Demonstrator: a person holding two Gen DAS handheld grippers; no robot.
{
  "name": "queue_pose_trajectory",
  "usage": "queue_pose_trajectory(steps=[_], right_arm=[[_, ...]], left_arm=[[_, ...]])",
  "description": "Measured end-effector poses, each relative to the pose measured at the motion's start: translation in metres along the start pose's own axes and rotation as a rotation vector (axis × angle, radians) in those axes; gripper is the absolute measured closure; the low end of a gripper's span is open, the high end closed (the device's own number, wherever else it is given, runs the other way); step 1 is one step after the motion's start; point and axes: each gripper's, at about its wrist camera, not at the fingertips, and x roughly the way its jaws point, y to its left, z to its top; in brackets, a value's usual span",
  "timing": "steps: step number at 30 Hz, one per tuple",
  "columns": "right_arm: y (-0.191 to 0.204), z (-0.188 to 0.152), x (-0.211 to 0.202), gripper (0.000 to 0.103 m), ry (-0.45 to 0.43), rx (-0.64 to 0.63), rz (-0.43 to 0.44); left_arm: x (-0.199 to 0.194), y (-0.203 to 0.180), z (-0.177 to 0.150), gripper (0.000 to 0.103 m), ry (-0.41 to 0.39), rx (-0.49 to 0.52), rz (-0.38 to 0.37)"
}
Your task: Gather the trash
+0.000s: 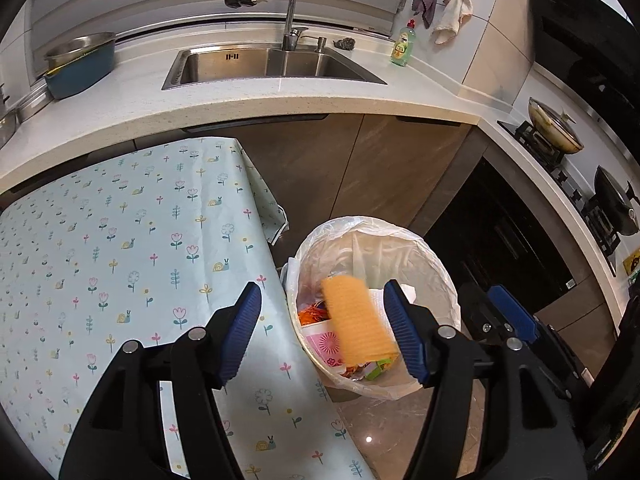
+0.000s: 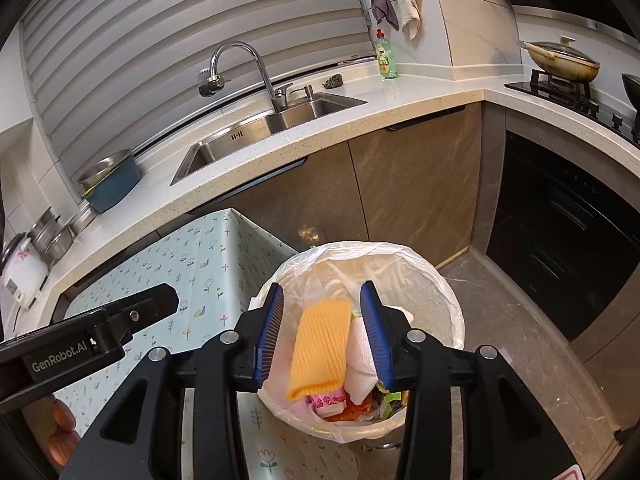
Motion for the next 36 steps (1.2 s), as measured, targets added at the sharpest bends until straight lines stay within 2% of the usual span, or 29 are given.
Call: queue_pose_trajectory(steps=[3,22,27,31,36], right_arm=[[0.003,0.0,-0.002,0.058,-0.003,-0.005,-0.001],[0.016,0.003,-0.023,0.049,-0.025,-0.041,-0.002],[0.021,0.0,-0.031,0.043,-0.026,-0.065,-0.015],[0.025,-0.005,-0.035,0.041,-0.015,-0.094,-0.028],[0.029,-0.014,-0.039,0.038,0.007,-0.126,-0.048]], left_arm=[[-0.002,0.003,0.0,0.043,-0.005,-0.004,0.006],[-0.024,0.009,-0.006,0.043,-0.035,-0.002,0.024],[-0.03,0.011,-0.011,0.043,-0.049,0.017,0.052],[-0.034,0.015,-0.018,0.037,-0.057,0.035,0.078],[-0.038,0.019,-0.027,0.037,-0.061,0.057,0.106]])
